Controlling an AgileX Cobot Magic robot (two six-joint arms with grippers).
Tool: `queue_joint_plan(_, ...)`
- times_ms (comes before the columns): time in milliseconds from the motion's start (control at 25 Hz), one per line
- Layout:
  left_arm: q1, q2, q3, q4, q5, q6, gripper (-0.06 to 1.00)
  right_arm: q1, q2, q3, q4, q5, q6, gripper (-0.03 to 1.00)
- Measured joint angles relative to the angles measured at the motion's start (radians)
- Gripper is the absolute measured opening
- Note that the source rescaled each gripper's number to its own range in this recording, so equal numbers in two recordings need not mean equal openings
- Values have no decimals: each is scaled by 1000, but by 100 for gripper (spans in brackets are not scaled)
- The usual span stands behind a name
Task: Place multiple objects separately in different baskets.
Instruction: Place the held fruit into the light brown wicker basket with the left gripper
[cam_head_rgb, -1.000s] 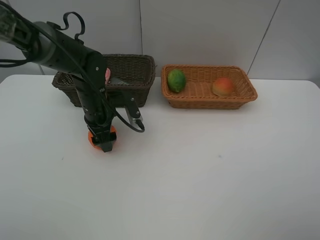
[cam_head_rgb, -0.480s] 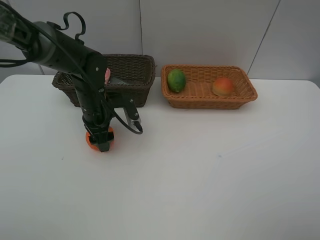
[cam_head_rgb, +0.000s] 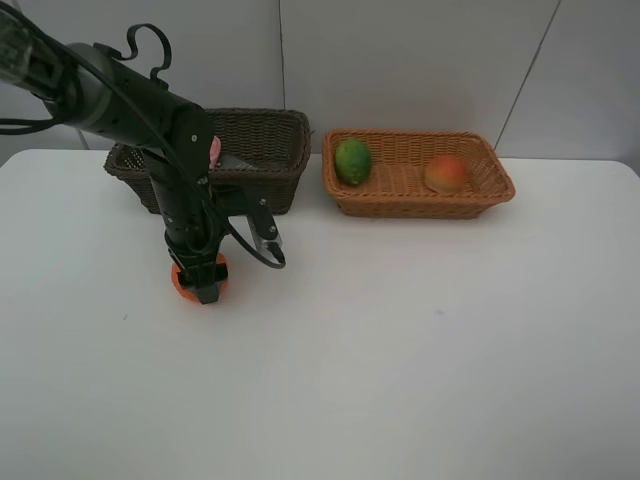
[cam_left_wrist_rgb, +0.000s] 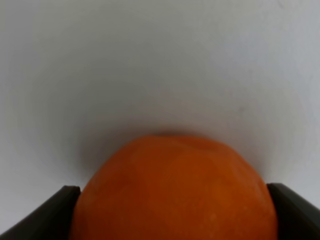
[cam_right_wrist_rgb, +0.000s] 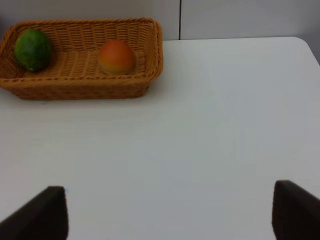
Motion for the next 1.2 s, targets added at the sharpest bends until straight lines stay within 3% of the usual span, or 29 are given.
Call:
queue_joint_plan(360,-15,-34,0,-22,0,-30,90,0,0,0,0,0,0,88)
queue_joint_plan(680,-61,-149,0,-105,-15,-184,90,0,0,0,0,0,0,88)
queue_joint_plan(840,-82,-195,0,-163,-103,-276,90,0,0,0,0,0,0,88)
queue_joint_plan(1200,-129,-199,-126,-175,-335,-532,90,0,0,0,0,0,0,88)
